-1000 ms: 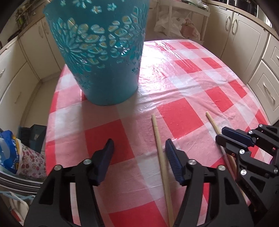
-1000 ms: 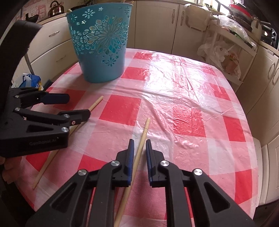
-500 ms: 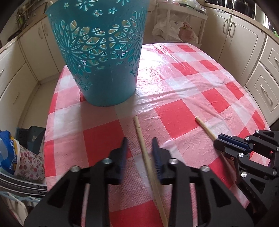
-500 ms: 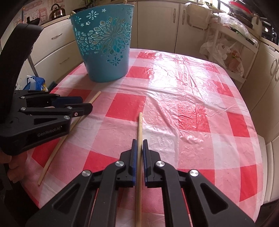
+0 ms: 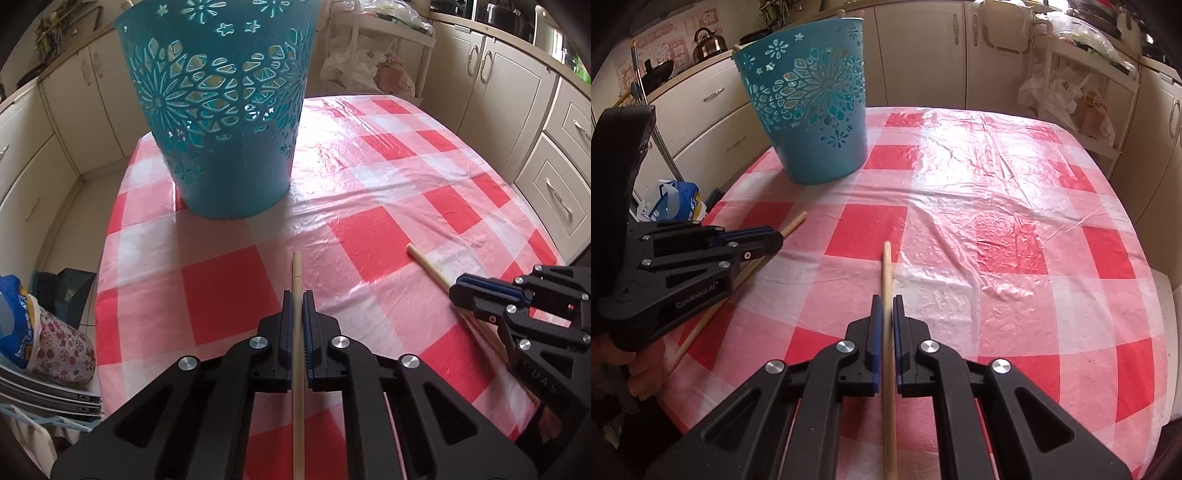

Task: Organize utensils
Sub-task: 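Lift both held chopsticks over the teal bin with both grippers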

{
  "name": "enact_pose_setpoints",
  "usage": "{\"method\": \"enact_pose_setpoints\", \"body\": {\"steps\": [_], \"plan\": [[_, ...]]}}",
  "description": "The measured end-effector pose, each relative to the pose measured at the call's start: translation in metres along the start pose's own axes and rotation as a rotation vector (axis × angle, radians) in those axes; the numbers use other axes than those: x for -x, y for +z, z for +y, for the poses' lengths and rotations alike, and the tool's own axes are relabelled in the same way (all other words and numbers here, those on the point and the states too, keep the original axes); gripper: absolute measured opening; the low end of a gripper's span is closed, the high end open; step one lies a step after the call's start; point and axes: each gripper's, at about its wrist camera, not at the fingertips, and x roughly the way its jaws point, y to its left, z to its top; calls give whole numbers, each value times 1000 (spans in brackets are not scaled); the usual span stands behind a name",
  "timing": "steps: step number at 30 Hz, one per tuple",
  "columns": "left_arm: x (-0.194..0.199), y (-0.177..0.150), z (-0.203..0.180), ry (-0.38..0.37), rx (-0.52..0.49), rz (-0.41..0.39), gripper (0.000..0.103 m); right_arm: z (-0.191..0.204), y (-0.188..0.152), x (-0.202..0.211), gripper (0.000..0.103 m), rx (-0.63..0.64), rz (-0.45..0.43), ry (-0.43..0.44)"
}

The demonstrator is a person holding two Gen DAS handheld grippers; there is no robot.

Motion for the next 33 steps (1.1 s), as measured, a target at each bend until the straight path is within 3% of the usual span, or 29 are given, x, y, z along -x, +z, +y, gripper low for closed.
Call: {"method": "enact_pose_setpoints", "body": {"steps": [3,5,6,7,8,9,10,12,14,18,23,27,33], "plan": [[0,0,0,6,-12,14,7,6,0,-1,15,41,-2,-35],[-1,2,-2,25,-36,17,16,8,-1,-2,15,59,-8,-47],[-2,2,-4,55,-50,16,31,9,-2,-2,15,69,-11,-54],[-4,4,-5,93,-67,12,36,12,-2,-2,11,84,-14,-60],[-5,5,-4,84,-68,13,36,12,-1,-3,7,80,-11,-44],[-6,7,-2,63,-63,16,26,10,-1,-3,6,62,-10,-28],[-5,8,-1,9,-57,28,5,7,-1,-3,6,35,-8,1],[2,8,-3,3,-72,16,5,-9,0,-3,6,-75,-9,114],[18,9,-1,-55,-48,-25,5,-26,-1,-1,6,-180,-33,184],[81,27,16,-158,20,-216,5,-39,0,15,6,-278,-137,272],[151,75,48,-176,102,-504,5,-40,2,33,6,-301,-243,290],[168,122,72,-153,189,-679,5,-44,2,38,6,-320,-279,292],[169,174,92,-114,313,-841,5,-55,1,43,6,-341,-308,287]]}}
